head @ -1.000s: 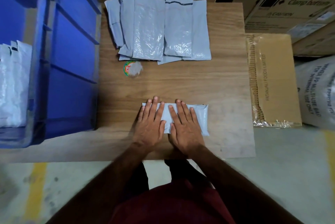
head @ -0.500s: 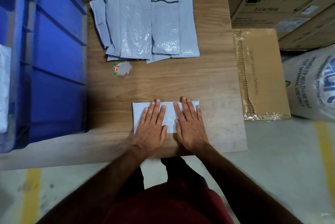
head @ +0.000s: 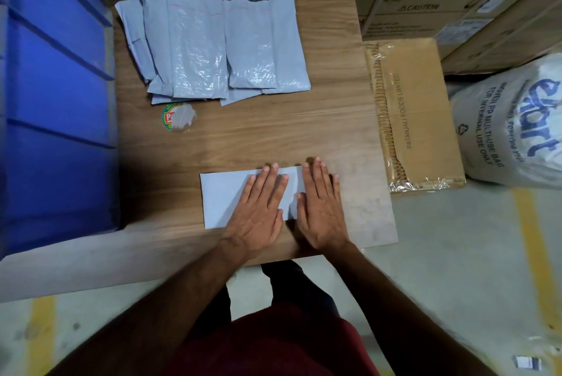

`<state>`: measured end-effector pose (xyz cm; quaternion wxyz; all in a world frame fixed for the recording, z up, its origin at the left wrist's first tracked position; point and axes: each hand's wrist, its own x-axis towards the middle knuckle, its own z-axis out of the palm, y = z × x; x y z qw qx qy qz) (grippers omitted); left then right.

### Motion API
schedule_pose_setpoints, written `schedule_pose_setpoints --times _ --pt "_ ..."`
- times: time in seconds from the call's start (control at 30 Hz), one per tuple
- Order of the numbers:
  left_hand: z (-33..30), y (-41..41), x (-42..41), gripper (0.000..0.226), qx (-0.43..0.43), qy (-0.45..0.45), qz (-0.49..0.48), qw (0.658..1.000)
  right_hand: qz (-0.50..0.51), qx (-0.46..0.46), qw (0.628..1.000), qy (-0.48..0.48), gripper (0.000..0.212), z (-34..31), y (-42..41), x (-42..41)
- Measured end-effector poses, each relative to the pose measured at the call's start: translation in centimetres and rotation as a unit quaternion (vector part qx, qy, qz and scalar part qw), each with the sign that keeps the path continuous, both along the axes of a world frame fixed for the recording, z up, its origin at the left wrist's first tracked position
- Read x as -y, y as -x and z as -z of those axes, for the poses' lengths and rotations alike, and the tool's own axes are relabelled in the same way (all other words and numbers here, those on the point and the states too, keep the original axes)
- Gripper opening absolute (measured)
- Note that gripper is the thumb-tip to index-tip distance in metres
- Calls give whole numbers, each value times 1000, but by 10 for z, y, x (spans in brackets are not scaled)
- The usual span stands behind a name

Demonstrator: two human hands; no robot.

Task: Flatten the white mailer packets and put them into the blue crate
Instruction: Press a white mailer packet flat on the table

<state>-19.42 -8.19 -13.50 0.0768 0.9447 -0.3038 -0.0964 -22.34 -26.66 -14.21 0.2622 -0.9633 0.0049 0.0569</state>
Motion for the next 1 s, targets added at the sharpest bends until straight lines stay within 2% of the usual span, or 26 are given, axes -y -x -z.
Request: schedule_pose_setpoints --times 0.27,0.43,0.57,0.73,0.9,1.0 --pt "-3 -3 1 72 -10 13 26 1000 7 -17 1000 22 63 -1 3 1" --pt "-3 -6 -26 68 6 21 -86 996 -26 2 999 26 64 -4 -4 -25" --pt "8 -5 -33 66 -3 -3 -75 997 -43 -13 998 50 66 2 -5 -29" --pt "-2 -7 -33 64 -14 14 -77 997 -31 -23 997 74 64 -9 -6 -37" --pt "-3 -5 -55 64 0 6 -153 988 -88 5 994 57 62 -11 -11 -63" --pt "4 -1 -65 64 -21 3 -150 989 -99 5 993 70 62 -5 -8 -67"
